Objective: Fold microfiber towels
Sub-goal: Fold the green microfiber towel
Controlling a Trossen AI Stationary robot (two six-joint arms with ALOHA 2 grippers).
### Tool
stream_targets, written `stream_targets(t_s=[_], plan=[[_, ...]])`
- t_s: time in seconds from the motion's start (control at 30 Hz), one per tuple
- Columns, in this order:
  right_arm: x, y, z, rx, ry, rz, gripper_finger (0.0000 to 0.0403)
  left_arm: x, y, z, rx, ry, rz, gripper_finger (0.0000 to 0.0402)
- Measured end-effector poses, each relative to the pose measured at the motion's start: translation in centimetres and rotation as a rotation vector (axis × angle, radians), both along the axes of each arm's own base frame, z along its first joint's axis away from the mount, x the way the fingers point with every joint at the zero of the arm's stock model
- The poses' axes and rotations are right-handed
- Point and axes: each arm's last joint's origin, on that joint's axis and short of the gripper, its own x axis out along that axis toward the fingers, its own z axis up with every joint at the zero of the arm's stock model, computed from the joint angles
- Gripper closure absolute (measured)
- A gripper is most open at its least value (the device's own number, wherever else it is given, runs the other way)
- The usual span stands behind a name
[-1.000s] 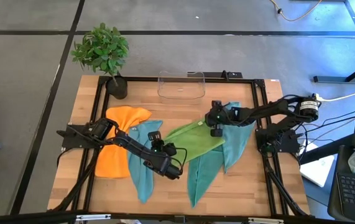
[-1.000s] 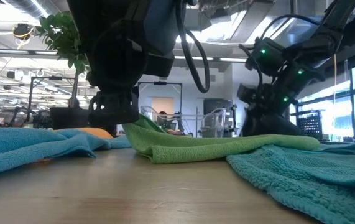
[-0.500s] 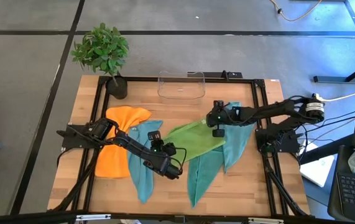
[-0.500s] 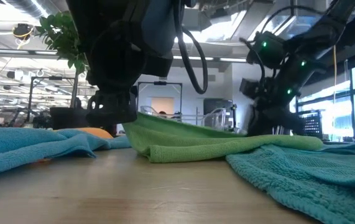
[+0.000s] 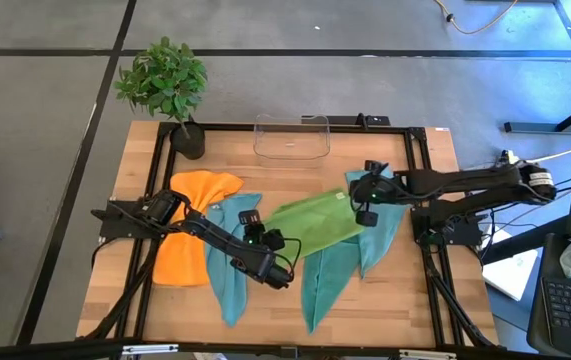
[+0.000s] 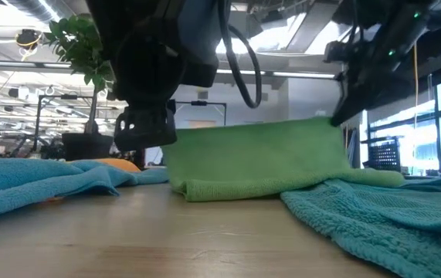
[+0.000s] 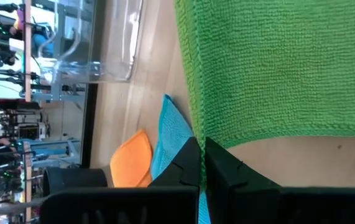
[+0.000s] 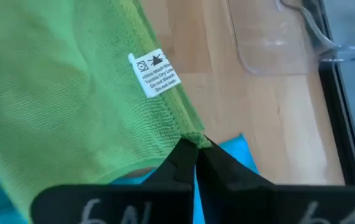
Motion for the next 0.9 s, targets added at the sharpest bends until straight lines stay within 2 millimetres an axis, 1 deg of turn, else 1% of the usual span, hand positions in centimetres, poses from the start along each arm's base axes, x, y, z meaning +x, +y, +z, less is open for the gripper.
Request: stream_targets(t_s=[0.13, 0.27, 0.37, 0.5, 0.6, 0.73, 0.9], plan=[[-0.2, 0.0, 0.3, -0.001, -0.011, -0.012, 0.0397, 0.1, 0.5, 0.0, 0.008, 0.005, 0.008, 0.0401], [0.2, -0.9, -0.1, -0.055, 0.01, -0.055, 0.0397, 0.4, 1.4, 0.0, 0.008, 0.009, 0.033, 0.0401], [0.7, -1.9, -0.9, -0.034, 0.04, -0.089, 0.0394, 0.4, 2.3, -0.3, 0.011, 0.022, 0.056, 0.0401], [1.6, -2.8, -2.4, 0.036, 0.086, -0.092, 0.038, 0.4, 3.0, -0.8, -0.034, 0.043, 0.094, 0.0397], [2.2, -3.2, -3.6, 0.041, 0.126, -0.1, 0.0362, 0.2, 2.8, -1.0, -0.05, 0.059, 0.092, 0.0382], [2.8, -3.4, -4.7, 0.038, 0.156, -0.093, 0.0343, 0.3, 2.6, -1.0, -0.05, 0.055, 0.072, 0.0352], [3.0, -3.5, -4.9, 0.038, 0.162, -0.095, 0.0339, 0.5, 2.8, -1.0, -0.043, 0.045, 0.075, 0.0315]])
